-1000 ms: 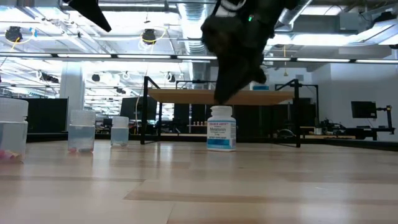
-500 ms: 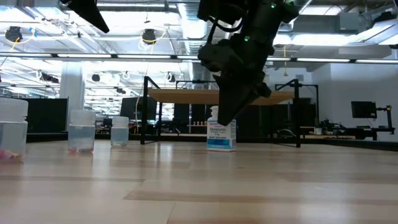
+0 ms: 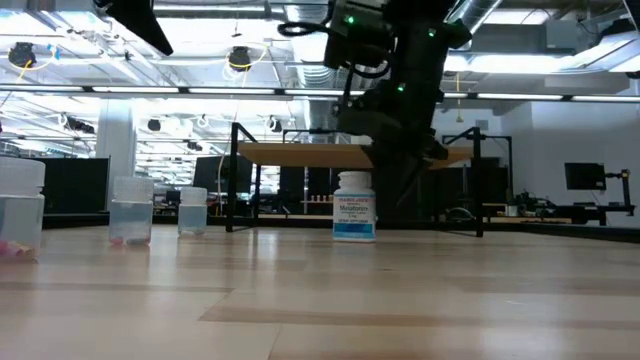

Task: Pick and place medicine bottles onto shelf by color
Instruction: Move the white pill bottle to the center of the table, then adjust the small white pill bottle on the shelf, then put the large white pill bottle on the shelf aligned with the other large pill bottles

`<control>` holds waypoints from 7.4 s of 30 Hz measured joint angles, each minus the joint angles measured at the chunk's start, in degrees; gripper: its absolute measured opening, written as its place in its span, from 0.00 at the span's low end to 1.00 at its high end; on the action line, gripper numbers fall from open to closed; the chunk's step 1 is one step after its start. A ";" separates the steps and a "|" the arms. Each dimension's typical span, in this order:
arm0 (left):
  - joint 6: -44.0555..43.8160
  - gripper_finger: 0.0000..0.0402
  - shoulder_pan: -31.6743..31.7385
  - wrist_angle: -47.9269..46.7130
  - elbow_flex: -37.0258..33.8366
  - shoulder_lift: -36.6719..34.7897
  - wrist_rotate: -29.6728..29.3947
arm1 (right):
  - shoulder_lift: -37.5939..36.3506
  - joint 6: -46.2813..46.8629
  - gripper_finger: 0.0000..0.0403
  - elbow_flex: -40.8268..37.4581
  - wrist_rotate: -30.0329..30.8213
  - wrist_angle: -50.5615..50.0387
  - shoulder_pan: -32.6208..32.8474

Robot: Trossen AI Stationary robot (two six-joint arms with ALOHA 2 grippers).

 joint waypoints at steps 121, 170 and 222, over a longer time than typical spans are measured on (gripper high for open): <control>-1.66 0.61 -1.16 4.94 -3.76 -1.07 -3.12 | -20.02 -32.76 0.82 -2.14 10.84 8.28 -16.93; -2.45 0.61 -1.18 4.72 -3.80 -1.08 -3.10 | -20.00 -22.87 0.82 -2.14 10.78 -2.07 -12.01; -2.56 0.61 -1.16 4.81 -3.80 -1.09 -1.53 | -3.32 -24.92 0.79 -2.09 4.62 10.37 -2.81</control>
